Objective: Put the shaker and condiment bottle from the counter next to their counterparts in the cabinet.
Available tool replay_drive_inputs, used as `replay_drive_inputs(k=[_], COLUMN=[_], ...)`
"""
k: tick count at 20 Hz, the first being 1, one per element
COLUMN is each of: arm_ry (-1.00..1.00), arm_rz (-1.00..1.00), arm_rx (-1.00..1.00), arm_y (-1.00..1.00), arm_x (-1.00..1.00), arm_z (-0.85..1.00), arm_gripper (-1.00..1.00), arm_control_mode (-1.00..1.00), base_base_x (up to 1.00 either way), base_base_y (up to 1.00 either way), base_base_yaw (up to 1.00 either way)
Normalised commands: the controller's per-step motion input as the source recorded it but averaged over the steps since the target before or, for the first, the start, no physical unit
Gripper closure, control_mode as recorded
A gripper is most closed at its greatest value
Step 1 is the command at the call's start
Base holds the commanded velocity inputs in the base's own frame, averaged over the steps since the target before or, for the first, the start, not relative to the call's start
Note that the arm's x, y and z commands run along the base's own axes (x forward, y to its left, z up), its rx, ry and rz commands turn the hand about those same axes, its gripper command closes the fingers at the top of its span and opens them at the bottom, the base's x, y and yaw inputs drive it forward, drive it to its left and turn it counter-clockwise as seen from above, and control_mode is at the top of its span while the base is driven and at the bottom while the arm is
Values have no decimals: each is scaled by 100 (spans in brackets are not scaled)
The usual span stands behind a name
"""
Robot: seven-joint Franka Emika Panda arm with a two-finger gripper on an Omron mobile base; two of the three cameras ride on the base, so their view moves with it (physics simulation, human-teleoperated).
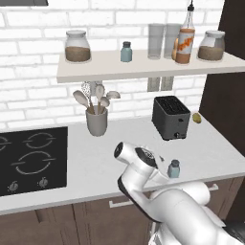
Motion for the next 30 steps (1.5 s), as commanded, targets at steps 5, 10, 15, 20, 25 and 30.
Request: replay_drive_inputs(k=[5,10,15,20,25,30], arm_ry=[0,0,0,0,0,0], arm_rz=[5,11,3,0,0,0], arm_rx=[0,0,0,0,0,0], arm_y=[-24,0,-15,-25,-21,-2], arm_x=[21,37,2,-1,-8,-24], arm_z=[-34,-24,-8,-7,-13,-24], arm_gripper=[-100,-100,-100,-100,-100,-100], arm_control_mode=[-100,-100,-100,-100,-100,-100], base_base_x=[0,0,0,0,0,0], base_base_y=[0,0,0,0,0,0], base_base_yaw=[0,0,0,0,0,0])
